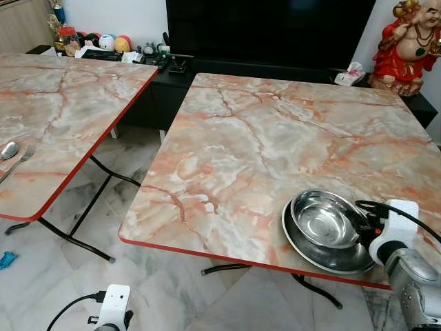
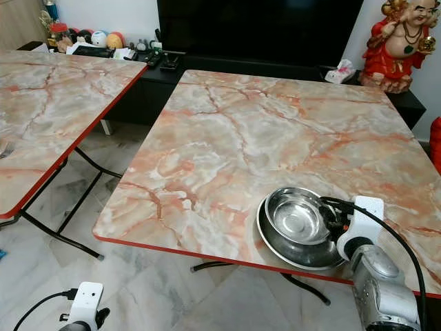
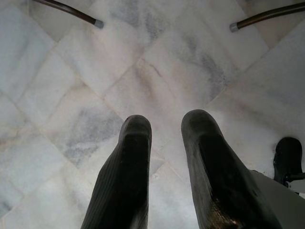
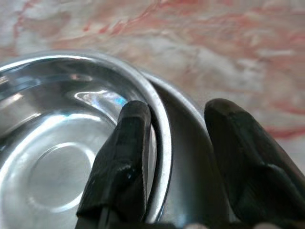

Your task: Setting the table

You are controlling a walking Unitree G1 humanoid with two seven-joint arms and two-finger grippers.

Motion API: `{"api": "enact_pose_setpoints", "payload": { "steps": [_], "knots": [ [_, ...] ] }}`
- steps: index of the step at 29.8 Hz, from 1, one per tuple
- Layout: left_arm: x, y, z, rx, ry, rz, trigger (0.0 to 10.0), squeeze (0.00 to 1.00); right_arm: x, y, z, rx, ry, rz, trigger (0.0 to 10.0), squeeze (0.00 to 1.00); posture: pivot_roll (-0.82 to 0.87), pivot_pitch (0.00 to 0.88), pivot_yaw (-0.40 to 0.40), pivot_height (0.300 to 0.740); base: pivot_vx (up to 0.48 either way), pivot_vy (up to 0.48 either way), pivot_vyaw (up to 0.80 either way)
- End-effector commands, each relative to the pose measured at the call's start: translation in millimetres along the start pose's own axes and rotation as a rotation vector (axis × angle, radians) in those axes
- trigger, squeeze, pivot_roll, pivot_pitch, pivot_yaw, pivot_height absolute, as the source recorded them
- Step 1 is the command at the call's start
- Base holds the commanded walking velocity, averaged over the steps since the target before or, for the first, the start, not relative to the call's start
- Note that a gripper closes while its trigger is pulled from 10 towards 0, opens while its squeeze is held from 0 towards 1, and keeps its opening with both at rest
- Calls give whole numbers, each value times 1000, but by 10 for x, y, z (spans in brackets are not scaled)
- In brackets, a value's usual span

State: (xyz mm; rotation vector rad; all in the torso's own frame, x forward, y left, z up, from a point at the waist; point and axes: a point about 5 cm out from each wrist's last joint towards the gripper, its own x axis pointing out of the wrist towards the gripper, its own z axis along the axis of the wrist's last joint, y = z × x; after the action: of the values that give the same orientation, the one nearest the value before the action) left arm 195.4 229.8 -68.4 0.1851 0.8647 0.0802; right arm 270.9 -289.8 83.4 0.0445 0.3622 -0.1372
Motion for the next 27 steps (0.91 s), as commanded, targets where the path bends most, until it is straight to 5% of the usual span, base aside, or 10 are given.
{"api": "enact_pose_setpoints", "payload": {
  "steps": [1, 8, 16, 17, 20, 27],
  "knots": [
    [-7, 7, -49, -4, 28, -2, 10000, 0, 3, -37, 94, -19, -49, -26, 10000, 0, 60, 0, -32, 740, 0, 0, 0],
    [-7, -12, -50, -4, 26, -2, 10000, 0, -65, 52, 415, 4, -329, -30, 10000, 0, 59, 0, -32, 740, 0, 0, 0],
    [-10, -10, -63, -62, 26, 29, 10000, 0, -163, 105, 340, -42, -442, -142, 10000, 0, 59, 0, -31, 740, 0, 0, 0],
    [-10, 5, -57, -75, 21, 34, 10000, 0, -193, 284, 293, -93, -508, -140, 10000, 0, 68, 0, -32, 740, 0, 0, 0],
    [-9, 20, -46, -73, 14, 27, 10000, 0, -188, 417, 288, -141, -551, -109, 10000, 0, 72, 0, -33, 740, 0, 0, 0],
    [-12, 67, -36, -42, 7, 12, 10000, 0, -150, 630, 183, -61, -566, -76, 10000, 0, 101, 0, -26, 740, 0, 0, 0]
  ]
}}
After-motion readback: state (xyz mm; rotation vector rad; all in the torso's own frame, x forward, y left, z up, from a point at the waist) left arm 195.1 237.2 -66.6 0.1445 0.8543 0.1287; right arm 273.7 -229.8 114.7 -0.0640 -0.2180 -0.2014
